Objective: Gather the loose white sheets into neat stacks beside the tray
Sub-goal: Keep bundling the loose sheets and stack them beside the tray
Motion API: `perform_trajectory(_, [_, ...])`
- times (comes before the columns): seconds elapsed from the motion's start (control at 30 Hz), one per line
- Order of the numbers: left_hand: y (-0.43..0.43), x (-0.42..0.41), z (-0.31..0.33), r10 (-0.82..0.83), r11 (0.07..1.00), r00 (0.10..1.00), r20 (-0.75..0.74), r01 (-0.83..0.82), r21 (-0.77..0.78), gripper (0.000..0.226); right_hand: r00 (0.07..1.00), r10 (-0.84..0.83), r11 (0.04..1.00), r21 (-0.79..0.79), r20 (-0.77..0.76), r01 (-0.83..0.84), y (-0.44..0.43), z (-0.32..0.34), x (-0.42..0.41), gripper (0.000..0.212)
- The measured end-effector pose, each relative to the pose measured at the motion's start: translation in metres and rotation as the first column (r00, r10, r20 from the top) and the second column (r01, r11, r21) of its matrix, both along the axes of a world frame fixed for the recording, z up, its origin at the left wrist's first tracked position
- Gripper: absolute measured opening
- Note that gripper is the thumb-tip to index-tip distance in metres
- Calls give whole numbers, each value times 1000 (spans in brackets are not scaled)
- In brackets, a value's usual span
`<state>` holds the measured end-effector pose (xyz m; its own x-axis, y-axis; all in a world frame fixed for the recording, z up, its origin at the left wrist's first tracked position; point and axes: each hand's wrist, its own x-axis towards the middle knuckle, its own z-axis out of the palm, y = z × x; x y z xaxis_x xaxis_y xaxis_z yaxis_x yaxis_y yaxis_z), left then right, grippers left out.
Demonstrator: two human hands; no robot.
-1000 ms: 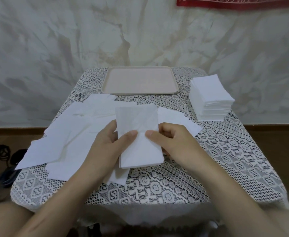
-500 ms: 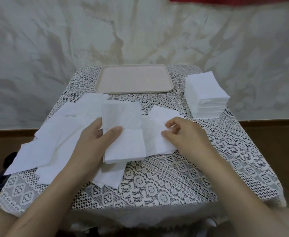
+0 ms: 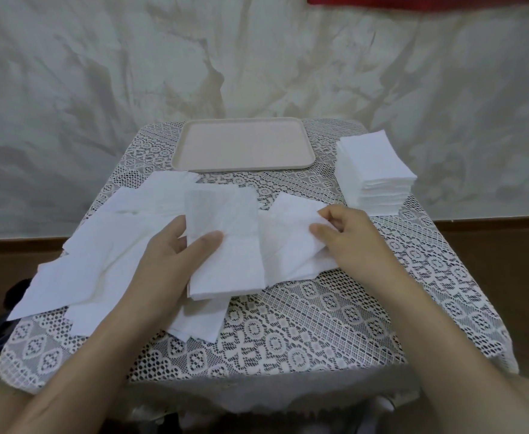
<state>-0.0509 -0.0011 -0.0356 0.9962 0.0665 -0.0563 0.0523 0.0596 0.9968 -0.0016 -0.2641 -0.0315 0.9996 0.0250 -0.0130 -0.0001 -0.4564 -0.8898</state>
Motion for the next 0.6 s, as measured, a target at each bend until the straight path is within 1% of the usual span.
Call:
perform_trajectory(0.1, [0,0,0,4,1000,1000,2,-4,4,44,999,4,998,58,-37,-2,-15,6,-3,15])
perform_trajectory(0.2, [0,-1,0,2,1000,1000,3,-2,13,44,983,101,988,135,-151,-81,-20,4,-4,16])
perform_trajectory(0.23, [0,-1,0,2,1000,1000,2,-2,17,44,981,109,984,160,-163,-83,-19,3,-4,15])
perform_trajectory(0.37, [-3,-3,2,-1,1000,1000,7,1,10,43,990,46,954,298,-134,-4,-10,6,-2,7])
perform_trajectory(0.43, [-4,-3,3,-1,1000,1000,7,1,8,43,985,72,943,334,-158,-15,-8,9,-2,6])
perform_trajectory(0.47, [-3,-2,3,-3,1000,1000,7,3,7,42,978,112,948,313,-178,-52,-8,9,-3,7])
perform_trajectory(0.53, [-3,-1,3,-11,1000,1000,5,11,13,42,961,179,968,212,-212,-134,-9,6,-8,7])
perform_trajectory(0.6, [-1,-1,3,-18,1000,1000,5,18,22,44,960,179,976,164,-214,-145,-11,4,-12,3])
